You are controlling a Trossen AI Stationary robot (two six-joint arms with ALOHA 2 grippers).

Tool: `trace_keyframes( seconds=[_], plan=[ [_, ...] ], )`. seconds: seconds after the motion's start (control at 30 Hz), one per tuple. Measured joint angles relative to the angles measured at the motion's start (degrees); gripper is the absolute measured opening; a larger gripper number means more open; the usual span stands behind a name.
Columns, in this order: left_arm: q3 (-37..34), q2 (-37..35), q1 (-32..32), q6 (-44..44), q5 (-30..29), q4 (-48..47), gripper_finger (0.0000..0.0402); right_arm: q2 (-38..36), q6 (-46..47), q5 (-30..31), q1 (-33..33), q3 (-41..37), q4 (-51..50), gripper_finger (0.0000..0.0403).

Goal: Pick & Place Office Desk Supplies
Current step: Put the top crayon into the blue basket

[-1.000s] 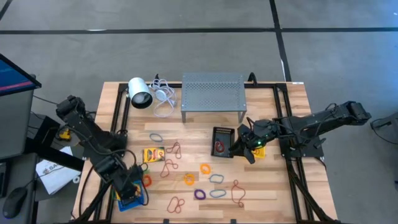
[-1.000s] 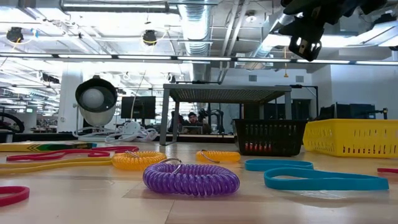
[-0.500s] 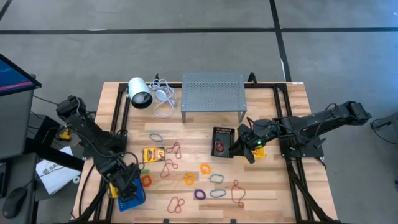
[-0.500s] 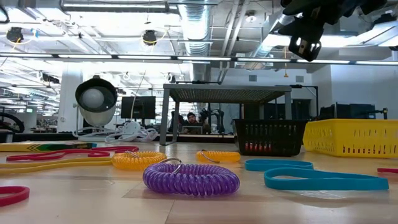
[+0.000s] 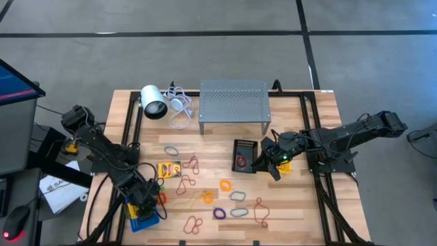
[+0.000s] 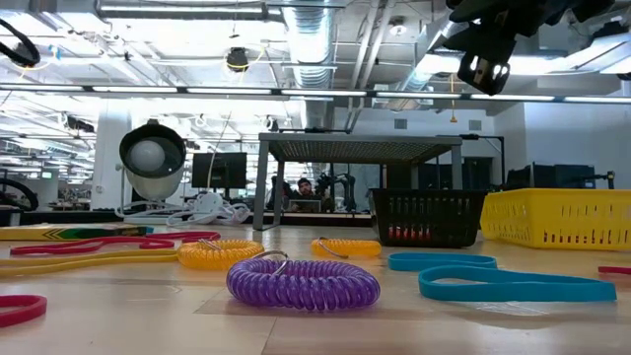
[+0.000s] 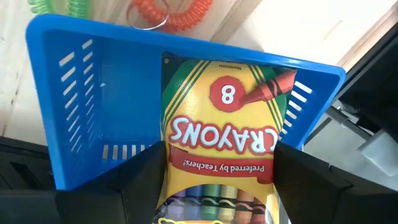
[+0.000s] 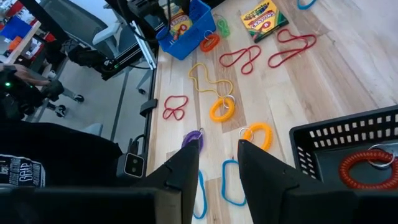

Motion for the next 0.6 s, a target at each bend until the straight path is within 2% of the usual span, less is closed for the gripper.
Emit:
trace_keyframes(
  seconds=[0.6],
  plan=[
    [-0.06,0.0,0.76,-0.85,1.39,1.3,0.0266,0.01,-0.65,0.23,0.74,0.0,-0.02,0.0107]
  ],
)
